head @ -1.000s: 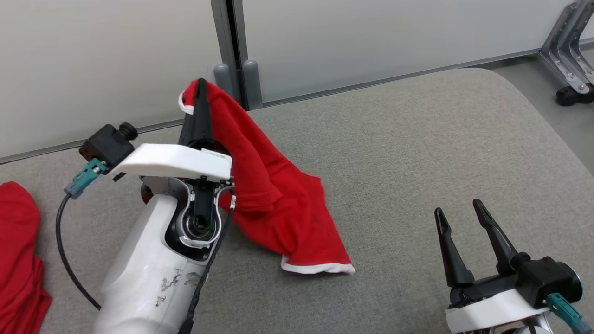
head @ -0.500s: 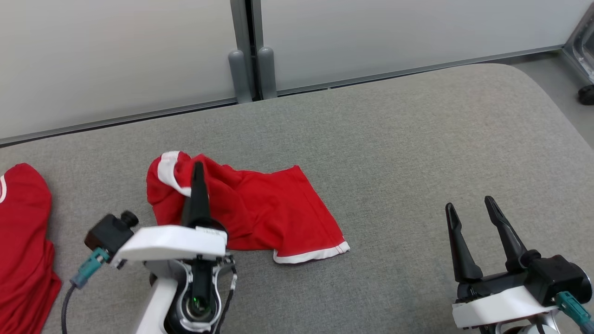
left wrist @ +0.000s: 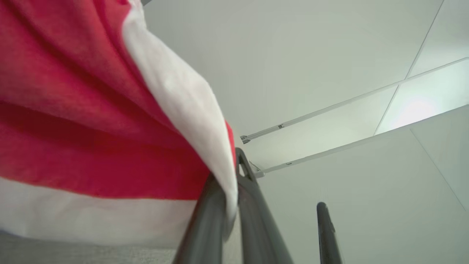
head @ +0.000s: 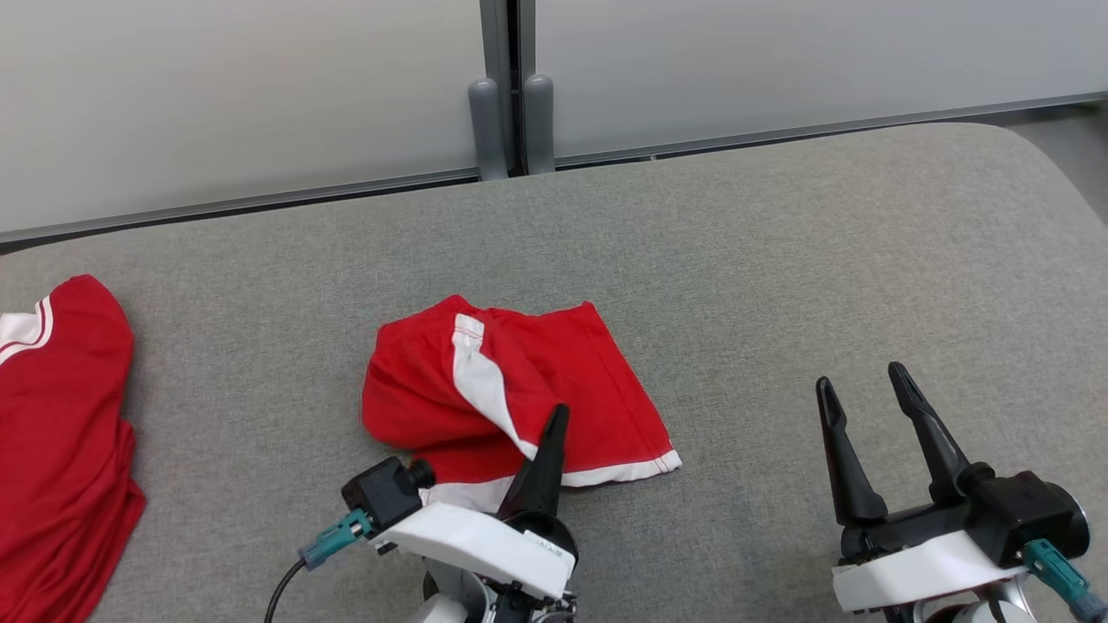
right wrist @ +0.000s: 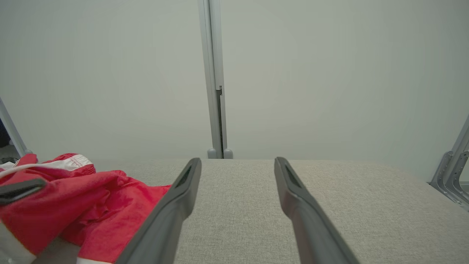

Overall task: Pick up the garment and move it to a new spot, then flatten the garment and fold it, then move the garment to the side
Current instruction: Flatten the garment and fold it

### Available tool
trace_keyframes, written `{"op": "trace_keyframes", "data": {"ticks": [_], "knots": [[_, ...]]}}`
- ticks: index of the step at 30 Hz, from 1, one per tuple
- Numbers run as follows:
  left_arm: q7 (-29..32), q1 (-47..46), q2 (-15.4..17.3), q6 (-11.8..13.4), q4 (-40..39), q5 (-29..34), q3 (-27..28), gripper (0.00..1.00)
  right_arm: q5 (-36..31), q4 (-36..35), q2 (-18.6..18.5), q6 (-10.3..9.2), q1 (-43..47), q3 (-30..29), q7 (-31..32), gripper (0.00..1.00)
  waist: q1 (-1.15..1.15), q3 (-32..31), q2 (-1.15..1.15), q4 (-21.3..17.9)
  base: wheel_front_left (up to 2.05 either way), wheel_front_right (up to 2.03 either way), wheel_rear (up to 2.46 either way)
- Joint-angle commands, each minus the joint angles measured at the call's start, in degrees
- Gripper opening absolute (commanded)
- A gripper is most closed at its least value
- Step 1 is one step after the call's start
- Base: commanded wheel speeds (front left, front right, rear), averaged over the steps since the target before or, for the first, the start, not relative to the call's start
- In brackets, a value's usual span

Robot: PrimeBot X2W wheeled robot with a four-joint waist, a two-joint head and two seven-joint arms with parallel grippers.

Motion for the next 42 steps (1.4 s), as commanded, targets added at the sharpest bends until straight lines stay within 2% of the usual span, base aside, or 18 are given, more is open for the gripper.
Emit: {"op": "trace_keyframes", "data": {"ticks": [1,6,13,23,27,28,29,30,31,34,36,38,42], "knots": [[0.00,-1.17,0.28,-0.39,-0.06,-0.37,-0.43,0.00,0.27,0.33,-0.27,0.03,-0.55,0.19,-0.29,1.00,0.00,-0.21,0.00,-0.27,0.00,0.00,0.00],[0.00,-4.27,0.24,-1.40,-1.58,-2.05,-2.20,0.00,0.17,0.74,-0.27,0.03,-0.48,1.09,-0.30,1.00,0.00,-0.85,0.00,-1.74,0.00,0.00,0.00],[-0.01,-7.28,0.27,-0.82,-4.86,-4.08,-4.85,0.00,0.58,0.98,-0.27,0.03,-0.49,1.85,-0.29,1.00,0.00,-0.74,0.00,-4.36,0.00,0.00,0.00],[-0.01,-2.82,0.23,1.38,2.89,0.59,-0.34,0.00,1.35,0.26,-0.26,0.03,-0.16,0.17,-0.30,1.00,0.00,0.78,0.00,-4.47,0.00,0.00,0.00],[-0.01,-2.05,0.19,0.72,7.43,1.26,-1.76,0.00,1.54,0.35,-0.26,0.03,-0.33,-0.13,-0.29,1.00,0.00,0.88,0.00,-3.46,0.00,0.00,0.00],[-0.01,-2.33,0.22,0.44,8.38,1.27,-2.55,0.04,1.54,0.35,-0.26,0.02,-0.44,0.00,-0.29,1.00,0.00,0.85,0.00,-3.21,0.00,0.00,0.00],[0.06,-2.73,0.26,0.40,9.32,1.49,-3.50,0.36,1.40,0.37,-0.27,0.03,-0.56,0.04,-0.29,1.00,0.00,0.80,0.00,-2.97,0.00,0.00,0.00],[0.25,-3.16,0.26,0.44,10.10,1.64,-4.19,0.84,1.33,0.40,-0.27,0.02,-0.67,0.09,-0.29,1.00,0.00,0.75,0.00,-2.73,0.00,0.00,0.00],[0.39,-3.53,0.28,0.54,10.90,1.84,-4.59,1.00,1.31,0.38,-0.27,0.02,-0.77,0.11,-0.29,1.00,0.00,0.67,0.00,-2.53,0.00,0.00,0.00],[2.13,-4.17,2.07,0.49,11.69,3.64,-6.58,1.00,1.23,0.37,-0.27,0.03,-0.84,0.15,-0.30,1.00,0.00,0.46,0.00,-2.28,0.00,0.00,0.00],[3.52,-4.52,4.59,0.60,10.32,5.41,-8.14,1.00,1.13,0.21,-0.27,0.02,-0.89,0.05,-0.30,1.00,0.00,0.52,0.00,-2.23,0.00,0.00,0.00],[4.94,-4.89,7.81,0.87,7.77,7.95,-9.78,1.00,1.06,0.01,-0.28,0.02,-0.85,-0.43,-0.30,1.00,0.00,0.69,0.00,-2.11,0.00,0.00,0.00],[8.78,-5.31,15.70,3.19,1.14,13.06,-13.05,1.00,1.17,-0.28,-0.26,0.02,-0.21,-0.86,-0.29,1.00,0.00,1.00,0.00,-1.98,0.00,0.00,0.00]]}}
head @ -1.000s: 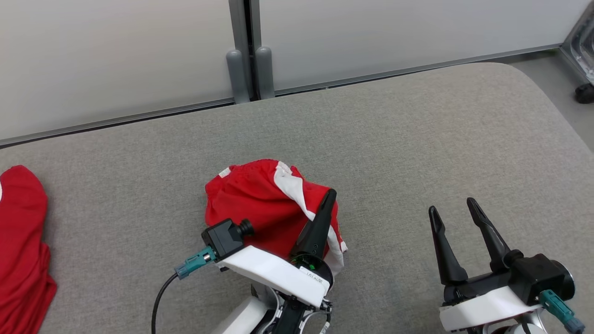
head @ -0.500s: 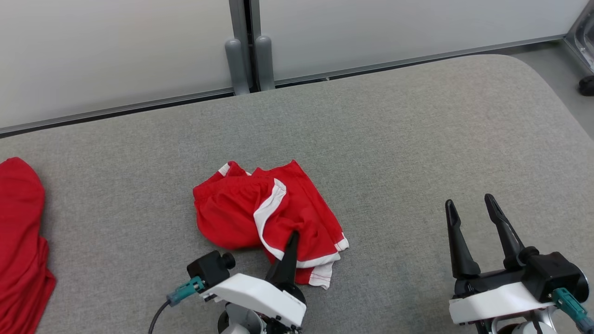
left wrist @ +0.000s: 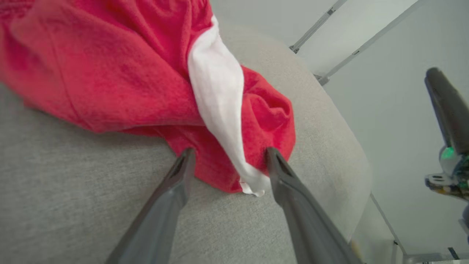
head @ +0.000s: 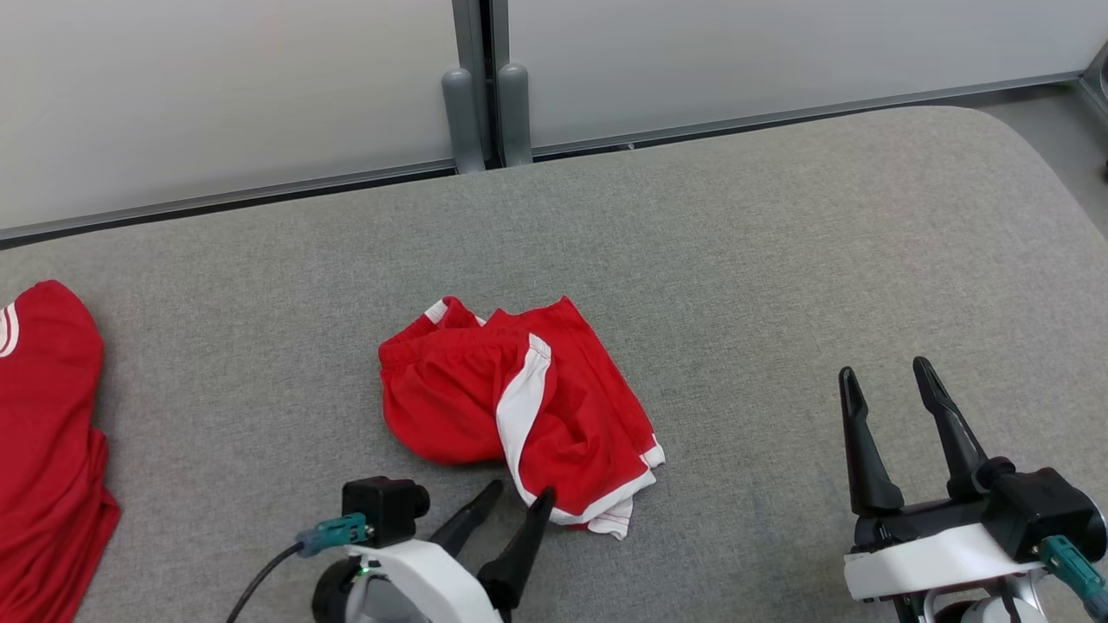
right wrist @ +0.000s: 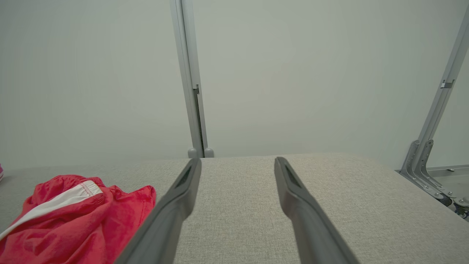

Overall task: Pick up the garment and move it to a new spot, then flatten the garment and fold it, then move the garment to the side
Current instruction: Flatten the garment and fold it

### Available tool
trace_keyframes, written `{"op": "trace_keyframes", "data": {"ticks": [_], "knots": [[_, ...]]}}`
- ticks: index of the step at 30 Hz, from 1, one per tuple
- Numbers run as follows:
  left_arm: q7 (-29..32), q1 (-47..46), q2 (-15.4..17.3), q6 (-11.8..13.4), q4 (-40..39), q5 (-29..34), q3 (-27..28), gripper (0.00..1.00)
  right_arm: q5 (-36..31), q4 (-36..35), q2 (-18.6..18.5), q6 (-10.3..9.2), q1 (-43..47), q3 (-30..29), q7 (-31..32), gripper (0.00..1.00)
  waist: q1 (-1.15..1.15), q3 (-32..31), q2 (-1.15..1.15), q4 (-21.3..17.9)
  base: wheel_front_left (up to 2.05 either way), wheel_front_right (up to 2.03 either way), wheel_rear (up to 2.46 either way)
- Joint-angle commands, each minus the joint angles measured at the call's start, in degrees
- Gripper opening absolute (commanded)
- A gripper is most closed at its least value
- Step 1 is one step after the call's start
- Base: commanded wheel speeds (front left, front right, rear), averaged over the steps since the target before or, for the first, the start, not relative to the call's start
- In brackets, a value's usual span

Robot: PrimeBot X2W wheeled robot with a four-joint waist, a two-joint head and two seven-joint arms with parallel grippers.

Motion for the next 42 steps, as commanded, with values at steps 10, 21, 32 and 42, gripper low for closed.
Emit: {"op": "trace_keyframes", "data": {"ticks": [10,21,32,42], "knots": [[8.01,-10.46,13.65,7.06,-13.34,9.55,0.95,1.00,1.35,-0.82,-0.25,0.02,-1.54,0.28,-0.28,1.00,0.00,2.03,0.00,-2.28,0.00,0.00,0.00],[18.45,-27.47,4.76,-0.23,5.31,14.16,-6.57,1.00,1.56,0.02,-0.26,0.03,-2.65,3.16,-0.29,1.00,0.00,3.94,0.00,-6.06,0.00,0.00,0.00],[26.44,-30.44,6.40,-7.29,15.94,13.80,-11.33,1.00,0.95,0.36,-0.25,0.02,-0.90,1.30,-0.29,1.00,0.00,3.10,0.00,-6.42,0.00,0.00,0.00],[27.03,-27.14,6.18,-8.07,13.59,11.85,-11.95,0.00,-0.09,0.00,-0.26,0.03,-0.27,0.40,-0.29,1.00,0.00,1.59,0.00,-3.13,0.00,0.00,0.00]]}}
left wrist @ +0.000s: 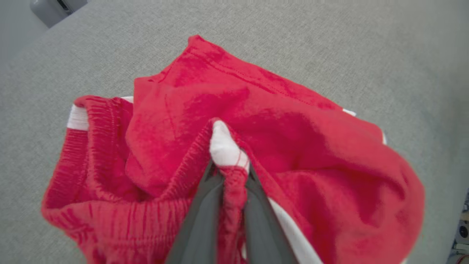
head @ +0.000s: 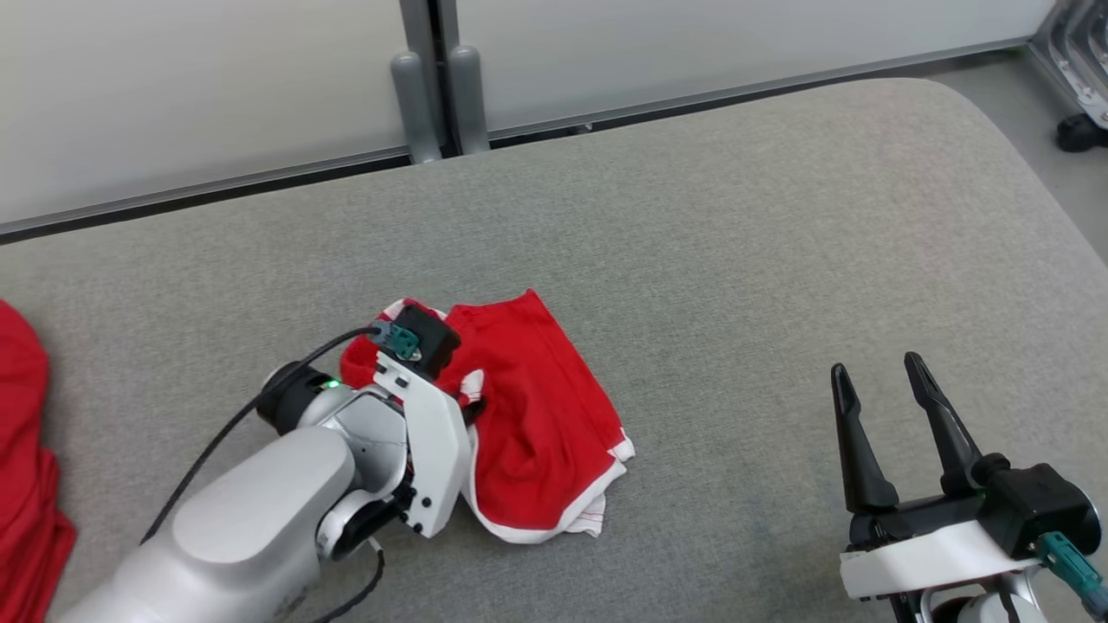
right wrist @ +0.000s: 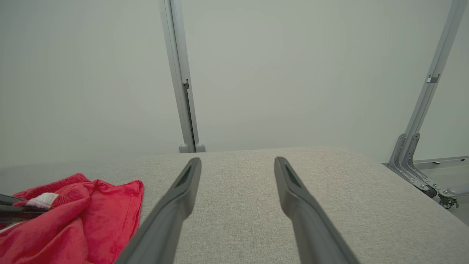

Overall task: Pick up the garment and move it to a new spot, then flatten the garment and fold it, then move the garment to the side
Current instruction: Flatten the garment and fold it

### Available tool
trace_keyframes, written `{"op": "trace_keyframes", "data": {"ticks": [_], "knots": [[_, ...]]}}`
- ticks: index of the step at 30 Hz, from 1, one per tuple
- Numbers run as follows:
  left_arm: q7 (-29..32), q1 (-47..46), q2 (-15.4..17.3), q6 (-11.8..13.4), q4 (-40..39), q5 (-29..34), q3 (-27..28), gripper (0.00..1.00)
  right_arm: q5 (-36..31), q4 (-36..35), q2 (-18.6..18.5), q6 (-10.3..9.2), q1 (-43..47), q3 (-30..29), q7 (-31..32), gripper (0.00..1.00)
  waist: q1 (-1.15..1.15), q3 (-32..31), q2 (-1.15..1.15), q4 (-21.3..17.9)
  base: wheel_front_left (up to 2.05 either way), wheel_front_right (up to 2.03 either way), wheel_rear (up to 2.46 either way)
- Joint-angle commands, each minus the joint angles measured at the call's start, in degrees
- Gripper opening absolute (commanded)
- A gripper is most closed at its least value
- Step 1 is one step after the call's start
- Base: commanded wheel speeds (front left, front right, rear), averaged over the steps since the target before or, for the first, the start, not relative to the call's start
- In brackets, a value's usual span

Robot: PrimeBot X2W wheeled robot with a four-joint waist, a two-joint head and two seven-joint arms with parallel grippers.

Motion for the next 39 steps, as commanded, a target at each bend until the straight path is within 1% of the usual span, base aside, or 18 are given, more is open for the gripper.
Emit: {"op": "trace_keyframes", "data": {"ticks": [1,4,6,10,13,15,16,17,18,19,22,25,26,28,29,33,36,39], "knots": [[-0.69,0.56,0.06,-0.02,-0.66,0.04,0.20,0.00,-0.54,-0.16,-0.27,0.02,0.67,-0.39,-0.28,1.00,0.00,-0.38,0.00,0.98,0.00,0.00,0.00],[-4.98,2.08,0.09,1.62,-3.63,-0.27,2.15,0.00,-0.76,-0.31,-0.28,0.03,1.24,-1.00,-0.28,1.00,0.00,-0.84,0.00,2.45,0.00,0.00,0.00],[-8.61,4.21,0.74,3.37,-6.47,-0.77,3.94,0.00,-1.03,-0.44,-0.28,0.02,1.65,-1.40,-0.28,1.00,0.00,-1.26,0.00,3.51,0.00,0.00,0.00],[-15.85,11.59,4.56,7.85,-14.21,-2.81,8.20,0.00,-1.42,-0.70,-0.27,0.03,2.66,-2.31,-0.28,1.00,0.00,-2.00,0.00,5.57,0.00,0.00,0.00],[-21.39,18.85,7.87,11.97,-19.89,-4.68,11.67,0.00,-1.65,-0.91,-0.27,0.03,3.20,-3.13,-0.29,1.00,0.00,-2.14,0.00,7.30,0.00,0.00,0.00],[-25.19,24.18,8.97,13.76,-22.96,-7.25,14.11,0.00,-1.86,-1.02,-0.27,0.03,3.54,-3.70,-0.28,1.00,0.00,-2.06,0.00,8.62,0.00,0.00,0.00],[-25.19,24.18,8.97,13.76,-22.96,-7.25,14.11,0.00,-1.86,-1.02,-0.27,0.03,3.54,-3.70,-0.28,1.00,0.00,-2.06,0.00,8.62,0.00,0.00,0.00],[-26.65,26.70,9.34,14.12,-24.04,-8.39,14.99,0.00,-2.00,-1.04,-0.27,0.03,3.59,-3.84,-0.28,1.00,0.00,-2.08,0.00,9.26,0.00,0.00,0.00],[-30.03,31.24,10.00,14.83,-24.75,-10.52,16.89,0.00,-2.24,-1.13,-0.27,0.03,3.67,-4.06,-0.29,1.00,0.00,-2.13,0.00,10.43,0.00,0.00,0.00],[-31.37,33.17,9.79,14.94,-24.62,-11.48,17.70,0.00,-2.34,-1.15,-0.26,0.03,3.69,-4.02,-0.28,1.00,0.00,-2.14,0.00,10.95,0.00,0.00,0.00],[-34.05,37.65,8.08,14.28,-23.30,-13.68,20.04,0.00,-2.65,-1.24,-0.29,0.03,3.72,-4.05,-0.29,1.00,0.00,-2.19,0.00,12.41,0.00,0.00,0.00],[-35.24,40.69,6.05,13.41,-20.48,-14.18,23.44,0.00,-2.90,-1.26,-0.36,0.02,3.73,-3.97,-0.28,1.00,0.00,-2.19,0.00,13.41,0.00,0.00,0.00],[-35.38,41.57,5.42,13.08,-19.43,-13.67,24.10,0.06,-2.89,-1.19,-0.39,0.03,3.65,-3.94,-0.29,1.00,0.00,-2.20,0.00,13.52,0.00,0.00,0.00],[-35.54,43.33,3.51,12.32,-17.63,-13.51,25.97,0.49,-2.92,-1.12,-0.47,0.03,3.47,-3.82,-0.29,1.00,0.00,-2.26,0.00,13.63,0.00,0.00,0.00],[-35.55,43.96,3.11,11.77,-16.84,-13.01,26.56,1.00,-2.89,-1.16,-0.49,0.02,3.42,-3.79,-0.28,1.00,0.00,-2.29,0.00,13.65,0.00,0.00,0.00],[-35.60,45.69,1.85,10.35,-15.30,-12.10,29.22,1.00,-2.74,-1.03,-0.77,0.03,3.58,-3.63,-0.28,1.00,0.00,-2.40,0.00,13.52,0.00,0.00,0.00],[-35.55,46.46,4.41,12.89,-15.81,-9.55,31.10,1.00,-2.62,-1.17,-0.79,0.02,3.45,-3.89,-0.29,1.00,0.00,-2.64,0.00,12.80,0.00,0.00,0.00],[-35.55,47.06,6.33,15.93,-20.44,-7.69,33.09,1.00,-2.60,-1.19,-0.97,0.03,3.64,-3.95,-0.28,1.00,0.00,-3.06,0.00,12.10,0.00,0.00,0.00]]}}
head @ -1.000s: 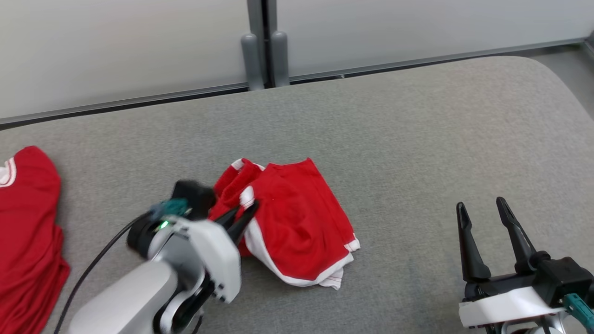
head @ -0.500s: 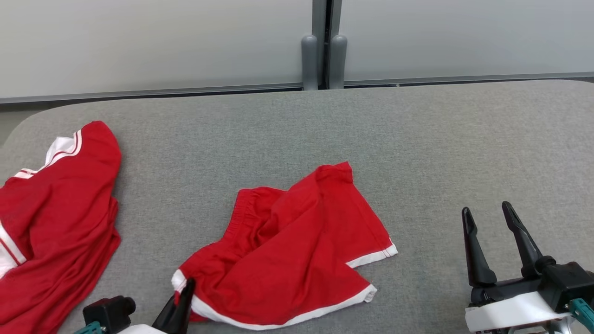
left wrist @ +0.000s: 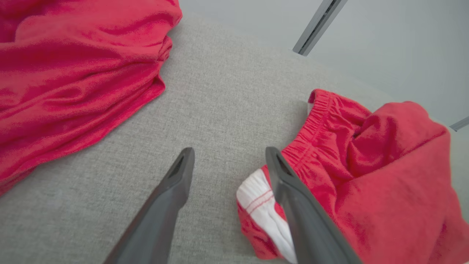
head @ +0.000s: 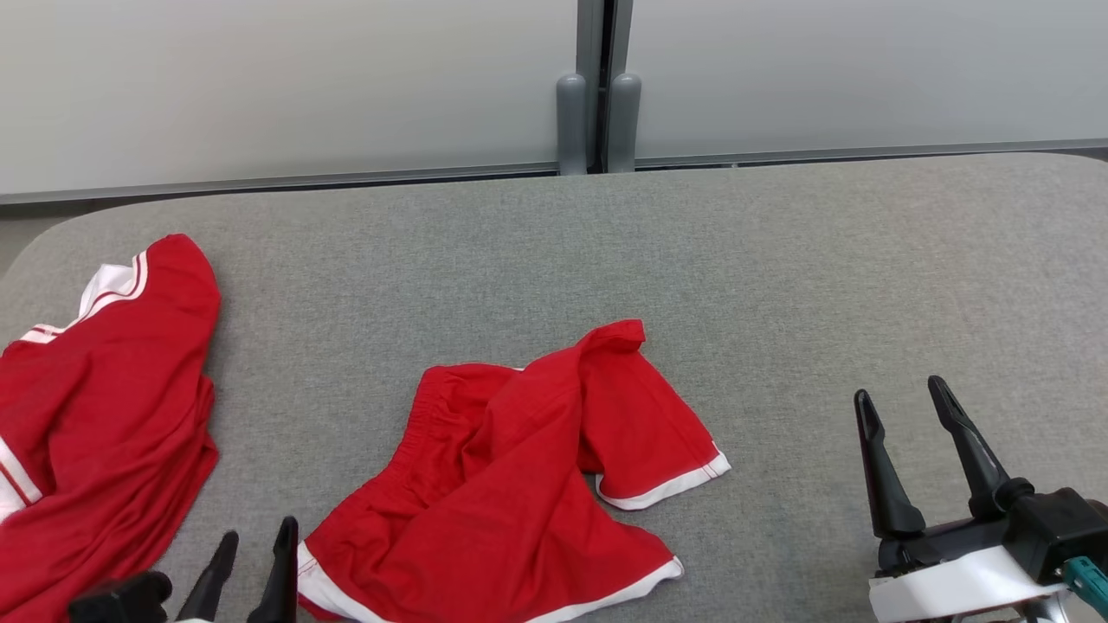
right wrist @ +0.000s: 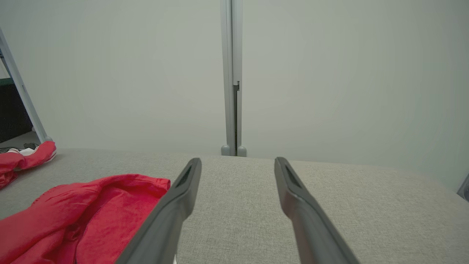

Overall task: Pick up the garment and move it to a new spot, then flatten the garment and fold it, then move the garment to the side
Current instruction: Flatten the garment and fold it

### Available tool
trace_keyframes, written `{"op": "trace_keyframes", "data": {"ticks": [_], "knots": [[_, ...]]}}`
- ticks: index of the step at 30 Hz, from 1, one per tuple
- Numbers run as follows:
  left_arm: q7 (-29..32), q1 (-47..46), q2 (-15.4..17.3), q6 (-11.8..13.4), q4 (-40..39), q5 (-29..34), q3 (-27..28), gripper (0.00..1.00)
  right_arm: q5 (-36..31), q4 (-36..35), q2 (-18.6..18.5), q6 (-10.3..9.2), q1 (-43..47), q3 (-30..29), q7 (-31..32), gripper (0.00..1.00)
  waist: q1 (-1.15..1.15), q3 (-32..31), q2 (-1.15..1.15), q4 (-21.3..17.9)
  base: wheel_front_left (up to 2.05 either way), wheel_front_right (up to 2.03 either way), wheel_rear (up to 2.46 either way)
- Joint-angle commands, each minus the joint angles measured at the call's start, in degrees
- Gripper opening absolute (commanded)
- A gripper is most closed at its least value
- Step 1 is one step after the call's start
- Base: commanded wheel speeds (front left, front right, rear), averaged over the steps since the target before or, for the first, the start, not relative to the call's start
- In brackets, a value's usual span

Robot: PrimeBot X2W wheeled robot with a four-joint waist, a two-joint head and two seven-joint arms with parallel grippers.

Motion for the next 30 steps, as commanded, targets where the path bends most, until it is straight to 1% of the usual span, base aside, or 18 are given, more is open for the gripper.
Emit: {"op": "trace_keyframes", "data": {"ticks": [1,3,5,9,11,12,13,15,17,19,20,21,22,23,24,26,28,30], "knots": [[-0.10,0.34,1.04,1.35,-3.05,1.53,1.59,1.00,0.05,-0.33,-0.42,0.03,0.23,-0.27,-0.29,1.00,0.00,-0.38,0.00,-0.61,0.00,0.00,0.00],[-0.09,0.67,1.60,3.35,-7.37,3.96,4.51,1.00,-0.28,-0.68,-0.39,0.03,0.13,-0.44,-0.29,1.00,0.00,-0.66,0.00,-1.18,0.00,0.00,0.00],[-0.05,1.46,0.40,4.72,-10.92,6.14,7.21,1.00,-0.43,-0.98,-0.36,0.02,-0.07,-0.49,-0.29,1.00,0.00,-0.98,0.00,-1.86,0.00,0.00,0.00],[-0.06,2.79,-1.83,4.34,-13.75,12.05,11.93,1.00,-0.82,-1.22,-1.28,0.03,-0.43,0.69,-0.28,1.00,0.00,-1.97,0.00,-3.08,0.00,0.00,0.00],[-0.05,3.71,-3.81,3.10,-13.98,16.46,13.85,1.00,-0.94,-1.20,-1.74,0.02,-0.09,1.13,-0.28,1.00,0.00,-2.89,0.00,-3.43,0.00,0.00,0.00],[-0.06,4.34,-5.54,2.35,-13.96,18.07,15.36,1.00,-0.99,-1.11,-1.90,0.03,0.27,1.19,-0.28,1.00,0.00,-3.42,0.00,-3.51,0.00,0.00,0.00],[-0.06,4.86,-7.01,1.12,-13.94,20.25,16.68,1.00,-1.10,-1.02,-2.02,0.02,0.62,1.26,-0.28,1.00,0.00,-4.08,0.00,-3.56,0.00,0.00,0.00],[-0.05,6.84,-9.04,-2.34,-12.28,24.73,17.94,1.00,-1.16,-0.75,-2.17,0.02,1.21,1.33,-0.28,1.00,0.00,-5.06,0.00,-3.69,0.00,0.00,0.00],[-0.05,7.73,-11.93,-5.75,-10.68,28.24,20.01,1.00,-1.12,-0.71,-2.11,0.02,1.34,1.00,-0.29,1.00,0.00,-5.42,0.00,-3.68,0.00,0.00,0.00],[-0.06,8.66,-13.87,-8.86,-8.47,32.32,22.19,1.00,-0.98,-0.60,-1.80,0.03,1.58,0.80,-0.29,1.00,0.00,-5.55,0.00,-3.68,0.00,0.00,0.00],[-0.06,8.66,-13.87,-8.86,-8.47,32.32,22.19,1.00,-0.98,-0.60,-1.80,0.03,1.58,0.80,-0.29,1.00,0.00,-5.55,0.00,-3.68,0.00,0.00,0.00],[-0.06,9.09,-15.54,-10.66,-7.43,33.21,23.36,1.00,-0.80,-0.44,-1.55,0.02,1.80,0.72,-0.28,1.00,0.00,-5.64,0.00,-3.65,0.00,0.00,0.00],[-0.05,9.86,-15.93,-12.05,-6.08,35.43,23.93,1.00,-0.65,-0.22,-1.41,0.03,2.02,0.56,-0.29,1.00,0.00,-5.77,0.00,-3.70,0.00,0.00,0.00],[-0.07,10.02,-16.65,-14.17,-5.58,36.80,25.03,1.00,-0.53,-0.01,-1.28,0.03,2.21,0.29,-0.28,1.00,0.00,-5.86,0.00,-3.74,0.00,0.00,0.00],[-0.06,10.10,-17.93,-15.78,-4.79,37.48,26.33,1.00,-0.36,0.14,-1.03,0.02,2.36,-0.07,-0.28,1.00,0.00,-5.96,0.00,-3.74,0.00,0.00,0.00],[-0.07,10.96,-18.95,-19.07,-3.34,40.43,27.91,1.00,-0.16,0.54,-0.60,0.02,2.65,-0.55,-0.29,1.00,0.00,-6.27,0.00,-3.84,0.00,0.00,0.00],[-0.06,11.55,-20.55,-21.08,-2.46,41.76,29.33,1.00,-0.24,1.13,-0.33,0.02,3.07,-0.86,-0.29,1.00,0.00,-6.68,0.00,-3.87,0.00,0.00,0.00],[-0.06,11.84,-21.35,-22.14,-2.11,42.86,30.66,1.00,-0.36,1.55,-0.08,0.02,3.25,-0.96,-0.29,1.00,0.00,-6.97,0.00,-3.84,0.00,0.00,0.00]]}}
